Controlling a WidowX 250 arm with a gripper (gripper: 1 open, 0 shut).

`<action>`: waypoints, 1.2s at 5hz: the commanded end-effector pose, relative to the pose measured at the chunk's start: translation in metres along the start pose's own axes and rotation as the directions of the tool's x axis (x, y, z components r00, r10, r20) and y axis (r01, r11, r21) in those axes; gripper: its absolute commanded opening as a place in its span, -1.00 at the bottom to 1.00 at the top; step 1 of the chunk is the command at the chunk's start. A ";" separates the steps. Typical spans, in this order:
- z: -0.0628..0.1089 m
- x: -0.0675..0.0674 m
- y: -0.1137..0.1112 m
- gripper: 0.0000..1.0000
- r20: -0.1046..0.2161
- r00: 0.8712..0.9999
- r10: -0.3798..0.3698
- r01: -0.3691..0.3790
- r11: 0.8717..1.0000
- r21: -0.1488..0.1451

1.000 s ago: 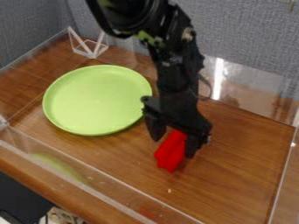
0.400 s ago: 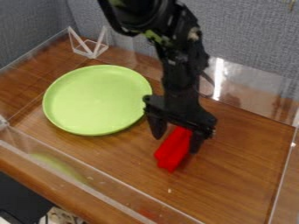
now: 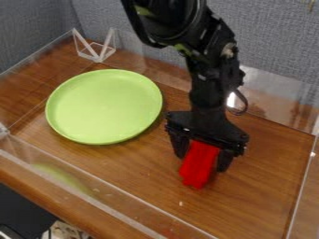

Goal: Put the carrot on the right side

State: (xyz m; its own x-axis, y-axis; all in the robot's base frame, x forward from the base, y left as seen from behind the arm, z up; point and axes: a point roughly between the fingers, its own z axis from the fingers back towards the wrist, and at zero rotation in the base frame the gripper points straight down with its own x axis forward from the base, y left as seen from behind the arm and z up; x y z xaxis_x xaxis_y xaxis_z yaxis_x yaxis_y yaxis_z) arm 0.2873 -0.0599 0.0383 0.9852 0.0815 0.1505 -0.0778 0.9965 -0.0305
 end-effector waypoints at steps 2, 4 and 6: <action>0.052 0.020 0.005 1.00 0.083 0.997 -0.007 0.006 1.000 0.012; 0.101 0.023 0.005 1.00 0.096 0.995 0.032 -0.034 0.999 0.013; 0.093 0.029 0.024 1.00 0.064 0.997 0.046 -0.046 0.999 -0.005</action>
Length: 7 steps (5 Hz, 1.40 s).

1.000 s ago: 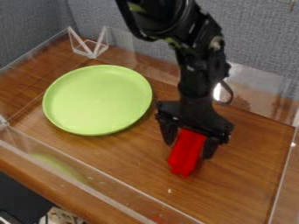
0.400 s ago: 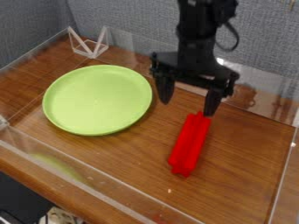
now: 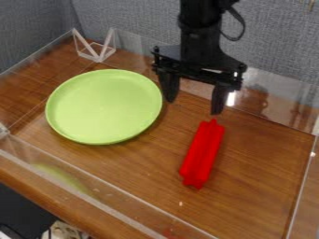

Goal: Put the carrot on the right side

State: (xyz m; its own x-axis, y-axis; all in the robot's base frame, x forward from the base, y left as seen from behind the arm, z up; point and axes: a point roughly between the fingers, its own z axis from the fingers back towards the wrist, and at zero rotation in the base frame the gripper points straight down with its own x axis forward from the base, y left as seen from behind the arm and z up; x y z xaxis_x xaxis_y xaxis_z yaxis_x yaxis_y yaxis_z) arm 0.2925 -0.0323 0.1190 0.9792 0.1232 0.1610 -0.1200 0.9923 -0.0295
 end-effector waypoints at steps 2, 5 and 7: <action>0.007 -0.012 0.005 1.00 0.032 0.999 0.013 -0.013 1.000 -0.026; 0.003 -0.020 -0.018 1.00 0.018 0.996 -0.086 0.087 0.995 -0.050; 0.026 -0.002 0.002 1.00 0.007 0.993 -0.122 0.122 0.991 -0.051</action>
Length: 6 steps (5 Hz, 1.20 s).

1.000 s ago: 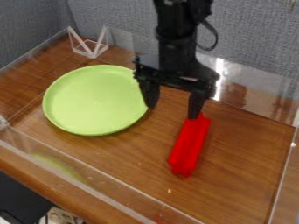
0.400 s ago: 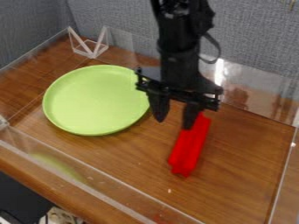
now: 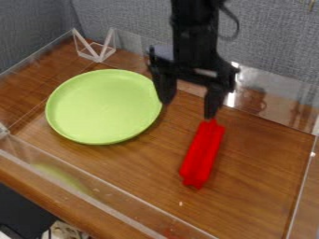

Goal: Put the carrot on the right side

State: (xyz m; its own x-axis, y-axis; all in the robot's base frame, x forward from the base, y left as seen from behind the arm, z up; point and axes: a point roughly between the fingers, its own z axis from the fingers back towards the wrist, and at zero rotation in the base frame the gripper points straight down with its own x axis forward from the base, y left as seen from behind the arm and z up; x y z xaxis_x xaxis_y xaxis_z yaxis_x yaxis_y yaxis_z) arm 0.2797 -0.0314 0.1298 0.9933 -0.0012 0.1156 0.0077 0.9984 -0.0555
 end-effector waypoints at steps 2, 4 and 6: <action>0.051 -0.019 0.016 1.00 0.054 0.999 0.005 -0.005 1.000 -0.015; 0.053 -0.025 0.024 1.00 0.067 0.997 -0.036 0.037 0.999 -0.023; 0.055 -0.021 0.033 1.00 0.049 0.999 -0.018 0.019 1.000 -0.017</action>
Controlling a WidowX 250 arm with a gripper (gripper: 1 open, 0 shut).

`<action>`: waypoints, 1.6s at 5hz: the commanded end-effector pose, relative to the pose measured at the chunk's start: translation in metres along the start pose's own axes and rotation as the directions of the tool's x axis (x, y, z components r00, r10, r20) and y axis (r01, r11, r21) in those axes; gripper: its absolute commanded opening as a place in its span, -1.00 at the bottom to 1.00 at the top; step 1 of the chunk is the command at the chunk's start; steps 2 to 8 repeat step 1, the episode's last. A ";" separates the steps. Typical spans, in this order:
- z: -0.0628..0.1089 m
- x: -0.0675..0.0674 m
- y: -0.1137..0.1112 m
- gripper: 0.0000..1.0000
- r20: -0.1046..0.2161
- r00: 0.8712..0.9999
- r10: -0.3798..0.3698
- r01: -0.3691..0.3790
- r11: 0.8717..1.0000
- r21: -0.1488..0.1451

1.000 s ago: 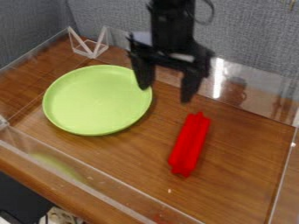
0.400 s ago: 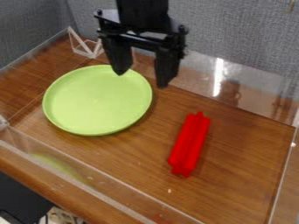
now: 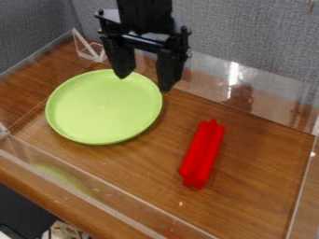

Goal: Put the carrot on the right side

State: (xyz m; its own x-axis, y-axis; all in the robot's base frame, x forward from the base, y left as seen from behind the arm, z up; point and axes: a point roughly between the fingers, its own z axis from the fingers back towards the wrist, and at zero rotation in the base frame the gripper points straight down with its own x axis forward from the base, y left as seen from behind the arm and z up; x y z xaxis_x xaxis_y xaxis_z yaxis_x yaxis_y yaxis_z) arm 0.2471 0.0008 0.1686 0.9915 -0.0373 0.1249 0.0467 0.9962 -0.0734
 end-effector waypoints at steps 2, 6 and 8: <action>0.010 0.006 0.006 1.00 0.031 0.998 0.053 -0.053 0.999 0.008; 0.010 0.006 0.006 1.00 0.031 0.998 0.053 -0.053 0.999 0.008; 0.010 0.006 0.006 1.00 0.031 0.998 0.053 -0.053 0.999 0.008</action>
